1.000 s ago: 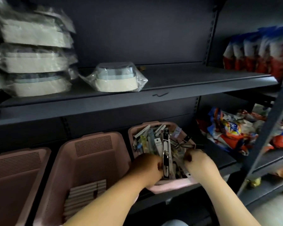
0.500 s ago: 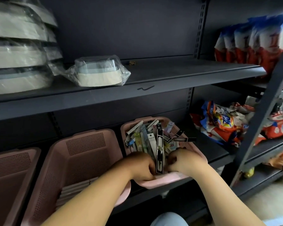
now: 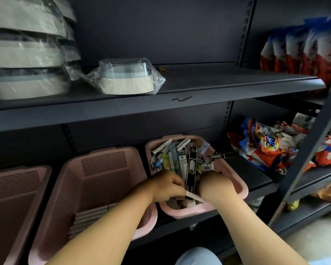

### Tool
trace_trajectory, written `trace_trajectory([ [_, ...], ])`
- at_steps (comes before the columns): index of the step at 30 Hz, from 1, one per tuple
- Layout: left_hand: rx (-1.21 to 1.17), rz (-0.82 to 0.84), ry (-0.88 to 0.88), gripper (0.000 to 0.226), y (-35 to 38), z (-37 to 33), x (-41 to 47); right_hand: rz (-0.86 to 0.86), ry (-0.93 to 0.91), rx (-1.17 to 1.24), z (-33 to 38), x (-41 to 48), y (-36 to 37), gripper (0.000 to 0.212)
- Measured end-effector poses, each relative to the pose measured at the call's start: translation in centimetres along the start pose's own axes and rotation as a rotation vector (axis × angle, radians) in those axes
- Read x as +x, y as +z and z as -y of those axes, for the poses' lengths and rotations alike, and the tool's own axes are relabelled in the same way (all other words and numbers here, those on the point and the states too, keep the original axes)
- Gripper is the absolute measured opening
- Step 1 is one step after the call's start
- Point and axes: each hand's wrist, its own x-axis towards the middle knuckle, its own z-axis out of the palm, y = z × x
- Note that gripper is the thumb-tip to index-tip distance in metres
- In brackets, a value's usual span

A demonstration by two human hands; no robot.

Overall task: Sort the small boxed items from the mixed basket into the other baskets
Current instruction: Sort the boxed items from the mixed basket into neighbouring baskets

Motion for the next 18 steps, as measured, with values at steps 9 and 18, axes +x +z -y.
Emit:
trace_trajectory([
  [9,-0.193,0.001,0.021,0.013,-1.0,0.1,-0.1,0.043,0.138,0.497,-0.8,0.3,-0.9,0.023],
  [18,-0.276,-0.185,0.054,0.014,-3.0,0.5,-1.1,-0.119,0.287,1.216,-3.1,-0.6,-1.3,0.014],
])
